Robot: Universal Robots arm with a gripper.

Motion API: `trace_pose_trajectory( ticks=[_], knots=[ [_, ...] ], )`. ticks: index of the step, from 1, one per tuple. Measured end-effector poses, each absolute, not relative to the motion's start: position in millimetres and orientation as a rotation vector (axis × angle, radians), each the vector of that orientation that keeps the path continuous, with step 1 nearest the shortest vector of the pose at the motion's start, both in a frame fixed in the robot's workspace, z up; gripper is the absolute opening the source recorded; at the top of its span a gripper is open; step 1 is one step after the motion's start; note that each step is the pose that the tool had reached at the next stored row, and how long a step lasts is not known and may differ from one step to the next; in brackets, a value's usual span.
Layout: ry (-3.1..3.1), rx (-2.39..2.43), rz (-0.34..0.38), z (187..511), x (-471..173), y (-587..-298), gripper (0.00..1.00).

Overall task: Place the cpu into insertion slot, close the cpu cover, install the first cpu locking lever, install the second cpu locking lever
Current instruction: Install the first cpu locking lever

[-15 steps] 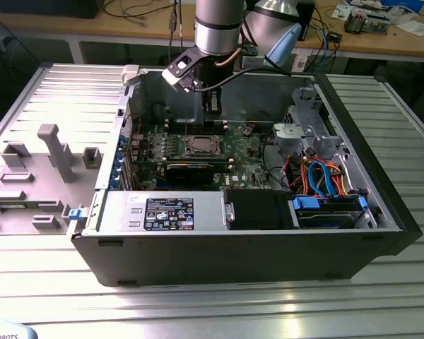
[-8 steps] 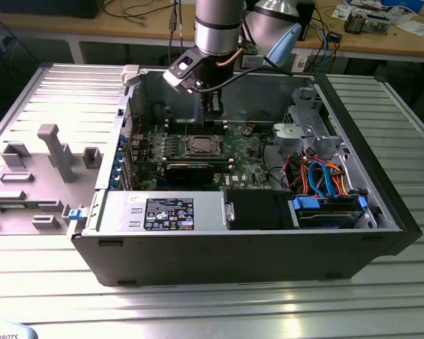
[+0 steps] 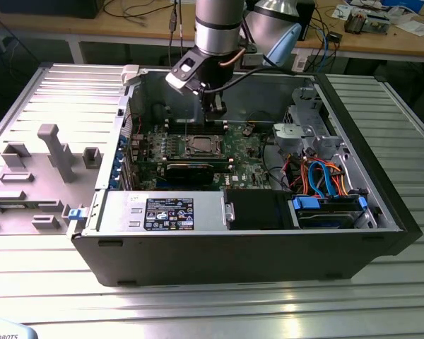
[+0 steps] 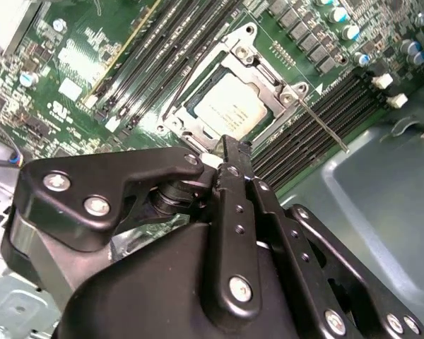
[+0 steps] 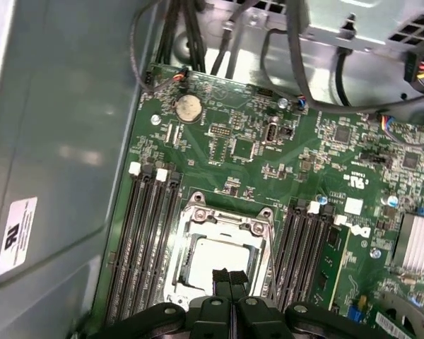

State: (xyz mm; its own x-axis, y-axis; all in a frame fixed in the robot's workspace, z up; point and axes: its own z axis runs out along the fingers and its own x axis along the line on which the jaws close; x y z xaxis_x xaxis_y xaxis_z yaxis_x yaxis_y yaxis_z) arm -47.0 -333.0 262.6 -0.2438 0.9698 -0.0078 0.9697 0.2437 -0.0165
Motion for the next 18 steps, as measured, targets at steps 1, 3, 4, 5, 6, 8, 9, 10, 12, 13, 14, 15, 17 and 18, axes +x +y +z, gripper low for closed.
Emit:
trace_pose_trajectory(
  ticks=[1, 3, 4, 5, 6, 8, 9, 10, 12, 13, 14, 15, 17, 18],
  knots=[
    [-2.496, -1.901, 0.028, 262.6, -47.0, -333.0, 0.11],
    [-2.523, -1.865, 0.028, 262.6, -46.9, -333.0, 0.11],
    [-2.541, -1.842, 0.028, 262.6, -47.0, -333.0, 0.11],
    [-2.547, -1.834, 0.028, 262.6, -47.0, -333.0, 0.11],
    [-2.550, -1.829, 0.028, 262.6, -46.9, -333.0, 0.11],
    [-2.551, -1.828, 0.028, 262.6, -47.0, -333.0, 0.11],
    [-2.551, -1.828, 0.028, 262.6, -47.0, -333.0, 0.11],
    [-2.551, -1.828, 0.028, 262.6, -47.0, -333.0, 0.11],
    [-2.551, -1.827, 0.028, 262.6, -46.9, -333.0, 0.11],
    [-2.551, -1.827, 0.028, 262.6, -47.0, -333.0, 0.11],
    [-2.551, -1.827, 0.028, 262.6, -47.0, -333.0, 0.11],
    [-2.551, -1.827, 0.028, 262.6, -46.9, -333.0, 0.11],
    [-2.552, -1.827, 0.028, 262.6, -47.0, -333.0, 0.11],
    [-2.552, -1.827, 0.028, 262.6, -47.0, -333.0, 0.11]
  ],
)
